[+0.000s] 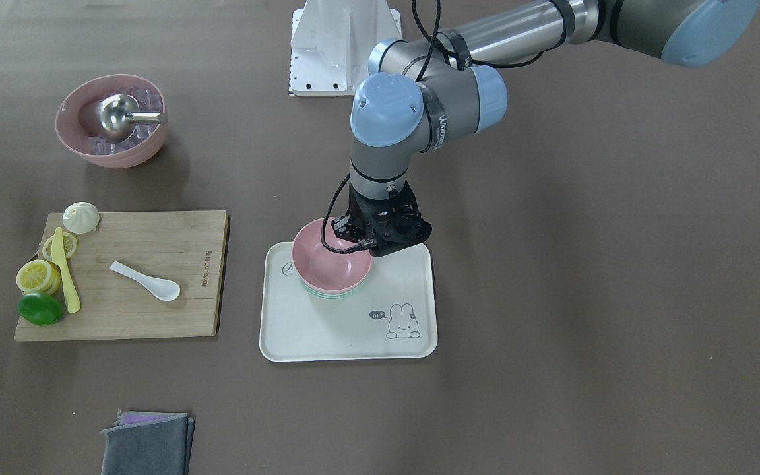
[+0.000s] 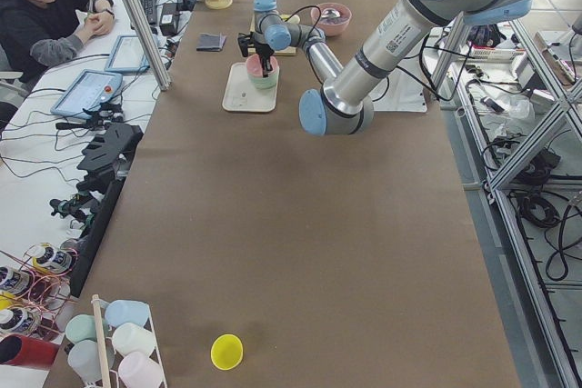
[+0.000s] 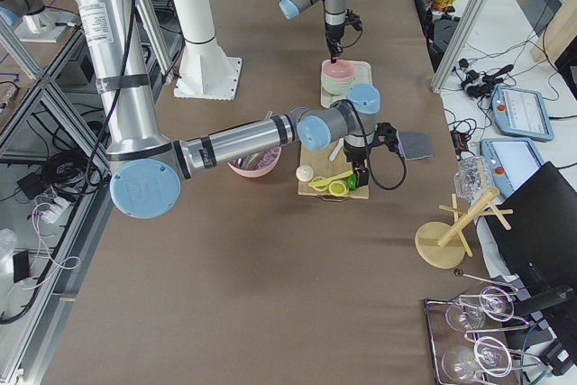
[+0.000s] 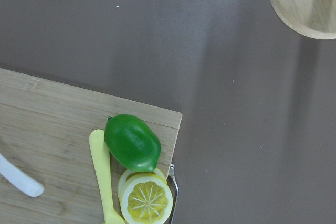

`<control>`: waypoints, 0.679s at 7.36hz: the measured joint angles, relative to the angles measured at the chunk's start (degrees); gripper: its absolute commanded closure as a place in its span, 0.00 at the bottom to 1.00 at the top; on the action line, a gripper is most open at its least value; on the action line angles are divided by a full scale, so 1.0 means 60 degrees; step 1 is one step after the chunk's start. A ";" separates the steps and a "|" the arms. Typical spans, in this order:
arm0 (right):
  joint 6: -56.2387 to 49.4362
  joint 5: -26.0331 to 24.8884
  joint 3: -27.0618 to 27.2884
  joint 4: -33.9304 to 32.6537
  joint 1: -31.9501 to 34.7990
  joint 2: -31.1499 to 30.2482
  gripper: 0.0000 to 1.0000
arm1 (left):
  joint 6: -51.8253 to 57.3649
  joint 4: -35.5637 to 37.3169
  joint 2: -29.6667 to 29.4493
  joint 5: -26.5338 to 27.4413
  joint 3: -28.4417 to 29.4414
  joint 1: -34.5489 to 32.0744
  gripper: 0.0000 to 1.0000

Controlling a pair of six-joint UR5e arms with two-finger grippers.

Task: Stack pink bowl on green and place spoon
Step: 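Lower the pink bowl onto the green bowls and open the left gripper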

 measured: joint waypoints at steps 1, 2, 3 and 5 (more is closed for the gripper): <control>0.0000 0.0000 0.0000 0.0000 0.0000 0.0000 0.00 | 0.0073 -0.0005 0.0001 -0.0008 -0.0012 0.0001 1.00; 0.0001 0.0000 0.0000 0.0004 -0.0003 0.0000 0.00 | 0.0203 -0.0008 0.0007 -0.0028 -0.0021 0.0001 0.73; 0.0001 0.0000 0.0000 0.0004 -0.0007 0.0000 0.00 | 0.0425 -0.0008 0.0012 -0.0051 -0.0025 -0.0001 0.03; 0.0000 0.0000 0.0000 -0.0004 -0.0009 0.0000 0.00 | 0.0834 -0.0090 0.0200 -0.0061 -0.0216 -0.0006 0.02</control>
